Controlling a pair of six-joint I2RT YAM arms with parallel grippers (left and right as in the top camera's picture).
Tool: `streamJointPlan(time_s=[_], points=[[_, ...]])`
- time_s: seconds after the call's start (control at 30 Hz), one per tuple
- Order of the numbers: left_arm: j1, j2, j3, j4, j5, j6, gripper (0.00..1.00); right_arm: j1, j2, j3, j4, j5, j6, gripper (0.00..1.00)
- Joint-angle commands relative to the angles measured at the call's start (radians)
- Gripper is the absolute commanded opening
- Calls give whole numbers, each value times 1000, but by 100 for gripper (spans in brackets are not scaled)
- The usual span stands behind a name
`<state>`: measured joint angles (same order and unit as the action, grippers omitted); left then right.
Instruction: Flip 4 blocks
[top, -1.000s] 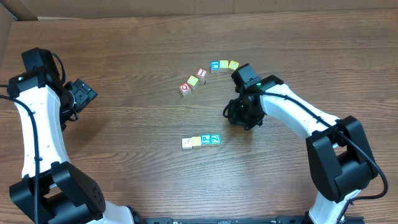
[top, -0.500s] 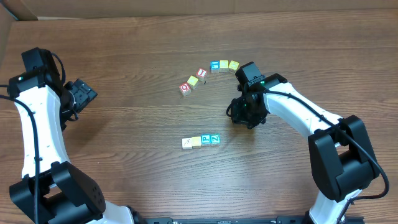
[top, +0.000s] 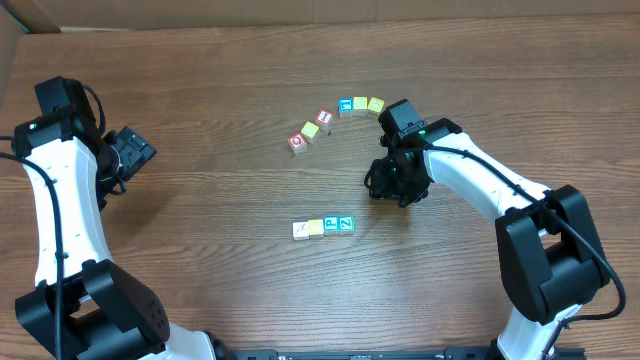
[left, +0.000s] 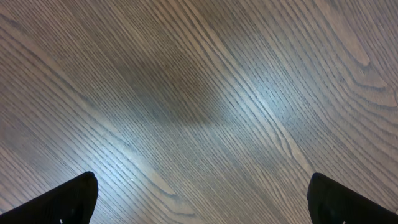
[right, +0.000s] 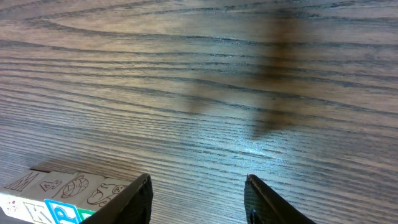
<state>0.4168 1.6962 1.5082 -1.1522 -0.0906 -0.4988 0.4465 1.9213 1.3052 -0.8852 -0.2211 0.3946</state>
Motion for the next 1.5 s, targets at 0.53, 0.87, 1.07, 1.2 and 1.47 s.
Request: streamJointPlan(time_s=[0.53,0.87,1.07,1.2,1.47], points=[[0,-6,9,1,-2,-6,100,2,-19,24,36,-33,-2,46],[0,-6,9,1,-2,-6,100,8,-19,24,31,-129,-2,4],[0,-6,9,1,-2,-6,100,30,-18,24,46,-166,-2,4],[0,-6,9,1,-2,-6,100,58,-18,24,58,-166,-2,4],[0,-6,9,1,-2,-6,100,71,-18,24,36,-137,-3,4]])
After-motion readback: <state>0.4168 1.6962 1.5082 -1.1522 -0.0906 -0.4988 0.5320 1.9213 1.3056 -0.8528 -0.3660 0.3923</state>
